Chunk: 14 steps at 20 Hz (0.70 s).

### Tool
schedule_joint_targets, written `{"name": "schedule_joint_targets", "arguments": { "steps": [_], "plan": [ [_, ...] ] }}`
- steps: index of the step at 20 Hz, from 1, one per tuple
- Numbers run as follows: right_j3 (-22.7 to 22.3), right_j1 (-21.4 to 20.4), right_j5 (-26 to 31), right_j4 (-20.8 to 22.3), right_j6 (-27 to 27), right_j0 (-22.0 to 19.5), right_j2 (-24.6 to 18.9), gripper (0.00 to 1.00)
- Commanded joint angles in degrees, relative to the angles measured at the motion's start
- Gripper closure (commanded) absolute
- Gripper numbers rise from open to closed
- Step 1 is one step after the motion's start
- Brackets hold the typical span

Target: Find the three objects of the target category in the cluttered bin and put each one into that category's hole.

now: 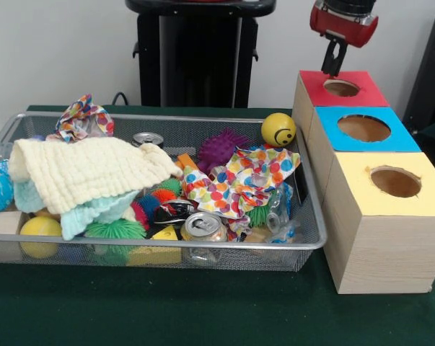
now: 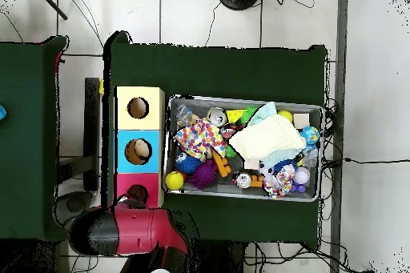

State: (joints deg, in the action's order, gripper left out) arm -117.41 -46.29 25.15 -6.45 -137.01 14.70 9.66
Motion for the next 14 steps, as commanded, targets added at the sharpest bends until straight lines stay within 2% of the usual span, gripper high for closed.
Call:
{"name": "schedule_joint_targets", "arguments": {
  "steps": [1,5,12,14],
  "plan": [
    [3.8,-2.2,4.4,-0.4,-6.8,0.7,-0.4,1.0],
    [8.1,-4.1,9.3,1.9,-5.4,1.0,2.7,1.0],
    [14.3,-5.4,9.1,5.8,-2.4,0.6,7.3,1.0],
    [14.9,-6.6,9.8,6.3,-0.4,-1.0,6.7,1.0]
  ]
}}
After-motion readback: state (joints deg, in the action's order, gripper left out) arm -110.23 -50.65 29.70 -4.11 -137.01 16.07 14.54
